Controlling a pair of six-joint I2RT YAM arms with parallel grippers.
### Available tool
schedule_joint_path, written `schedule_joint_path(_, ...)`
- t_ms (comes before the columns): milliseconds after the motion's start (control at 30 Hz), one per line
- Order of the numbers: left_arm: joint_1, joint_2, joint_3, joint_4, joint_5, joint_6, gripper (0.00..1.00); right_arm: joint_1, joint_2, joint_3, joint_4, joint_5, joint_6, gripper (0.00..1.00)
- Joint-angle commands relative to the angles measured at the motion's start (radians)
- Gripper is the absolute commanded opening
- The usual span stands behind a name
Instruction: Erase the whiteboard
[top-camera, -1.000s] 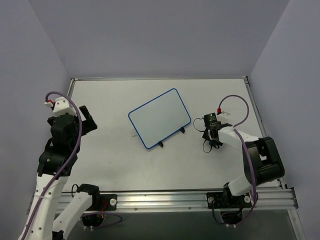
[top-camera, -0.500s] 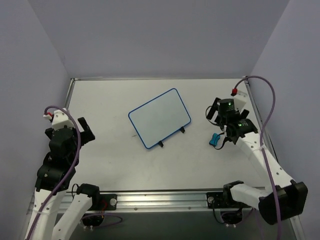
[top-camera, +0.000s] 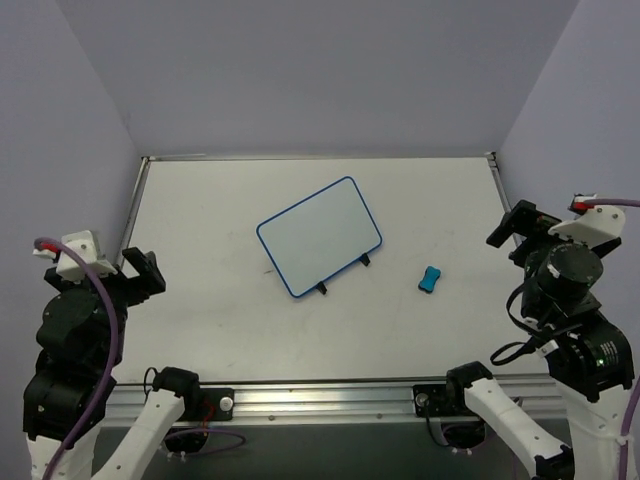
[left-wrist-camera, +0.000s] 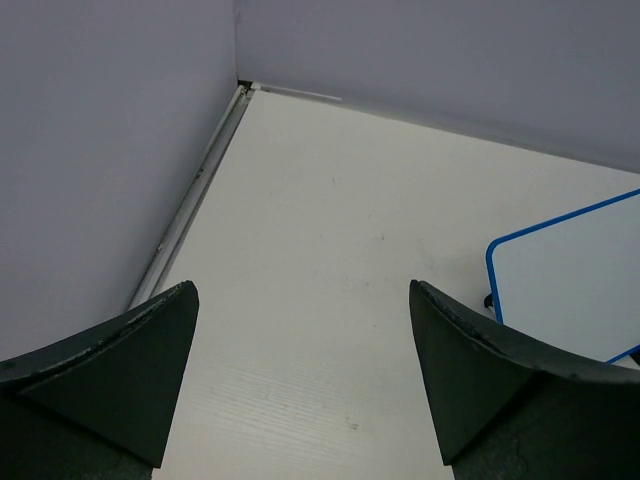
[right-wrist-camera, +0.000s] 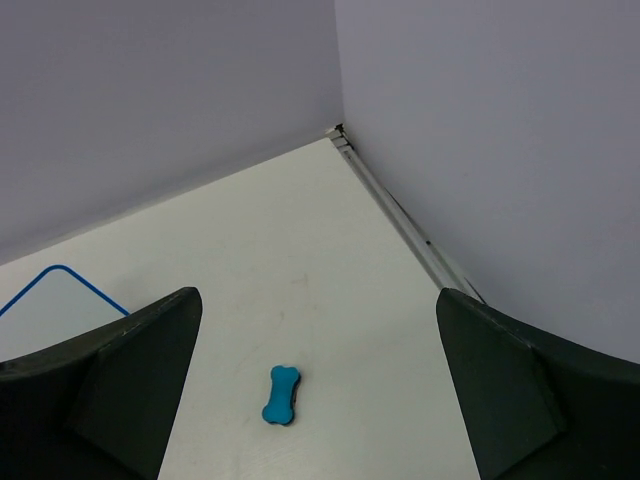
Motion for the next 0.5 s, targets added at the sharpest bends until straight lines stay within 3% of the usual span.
schedule_joint_path(0, -0.008, -0.032, 0.062, -0.06, -0.016, 0.051, 0.94, 0.003, -0.035, 0.033, -0.087, 0.041, -0.088, 1.0)
schedule_joint_path(467, -0.015, -0.073, -0.021, 0.002, 0.055, 0.064, 0.94, 0.003, -0.136, -0.062, -0.046, 0.014, -0.087, 1.0)
